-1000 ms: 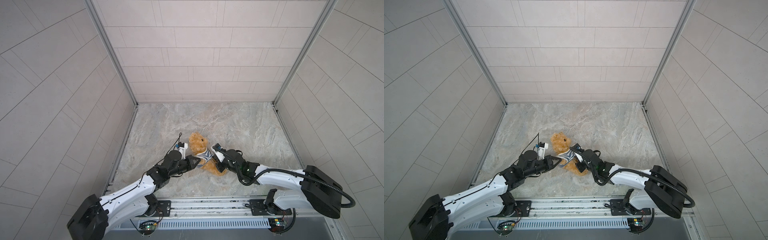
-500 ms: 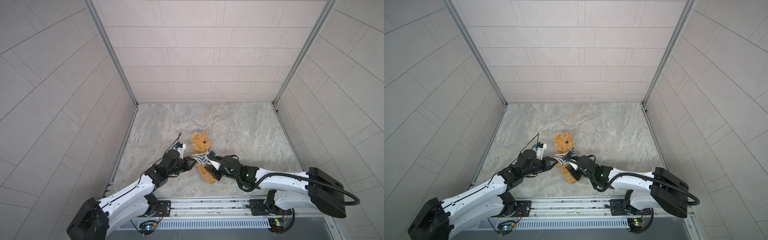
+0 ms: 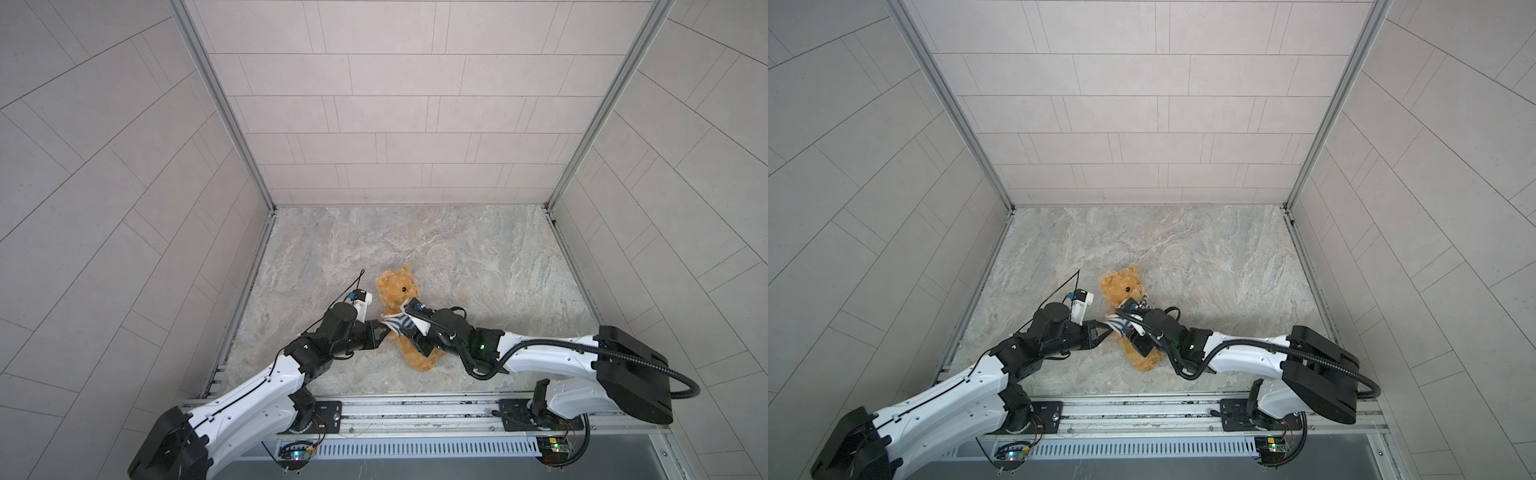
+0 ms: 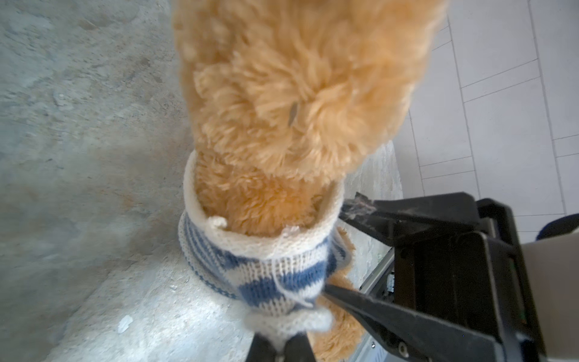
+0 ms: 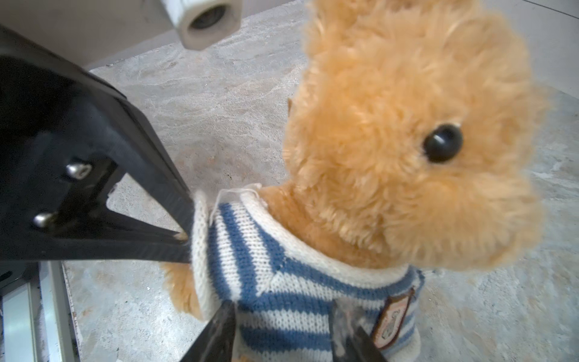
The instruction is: Dress the teddy bear
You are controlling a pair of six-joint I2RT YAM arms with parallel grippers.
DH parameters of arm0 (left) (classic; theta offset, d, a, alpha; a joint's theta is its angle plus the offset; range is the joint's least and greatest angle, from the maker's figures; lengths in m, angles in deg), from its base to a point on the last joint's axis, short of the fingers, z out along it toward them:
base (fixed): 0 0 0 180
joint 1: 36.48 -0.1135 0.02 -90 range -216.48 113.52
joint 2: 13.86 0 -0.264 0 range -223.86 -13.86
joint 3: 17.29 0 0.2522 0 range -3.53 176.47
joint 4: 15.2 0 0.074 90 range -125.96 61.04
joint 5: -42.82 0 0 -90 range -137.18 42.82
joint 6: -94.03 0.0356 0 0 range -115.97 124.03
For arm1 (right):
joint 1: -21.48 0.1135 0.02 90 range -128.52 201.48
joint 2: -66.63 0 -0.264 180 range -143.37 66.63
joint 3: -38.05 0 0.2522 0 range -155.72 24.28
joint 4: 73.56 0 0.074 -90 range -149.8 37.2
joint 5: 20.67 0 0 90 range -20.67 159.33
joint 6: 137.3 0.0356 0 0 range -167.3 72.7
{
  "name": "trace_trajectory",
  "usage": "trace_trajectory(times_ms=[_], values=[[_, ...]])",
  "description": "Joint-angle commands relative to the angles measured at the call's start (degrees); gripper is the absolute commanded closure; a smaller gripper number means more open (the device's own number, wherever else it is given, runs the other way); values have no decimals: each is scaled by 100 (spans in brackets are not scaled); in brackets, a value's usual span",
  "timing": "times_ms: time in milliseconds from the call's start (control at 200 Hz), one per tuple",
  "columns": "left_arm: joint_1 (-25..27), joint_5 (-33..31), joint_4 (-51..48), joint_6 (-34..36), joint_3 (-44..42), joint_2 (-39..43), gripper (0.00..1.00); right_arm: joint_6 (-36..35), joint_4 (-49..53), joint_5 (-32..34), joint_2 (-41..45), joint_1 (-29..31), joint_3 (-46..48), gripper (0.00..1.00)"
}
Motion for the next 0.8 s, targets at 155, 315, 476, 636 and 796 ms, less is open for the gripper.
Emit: trace_trajectory(times_ms=[155,315,476,636,796], values=[[106,-108,-449,437,179,-11,100,189,-549,-23,-594,-264,44,85],[97,-284,-619,524,170,34,100,243,-740,45,-605,-419,246,100],[96,-394,-840,713,227,29,100,387,-817,626,-285,-503,532,100],[97,-377,-915,782,137,152,100,570,-908,1038,162,-624,853,100],[97,-381,-555,704,-68,388,100,612,-877,1046,517,-624,956,100]])
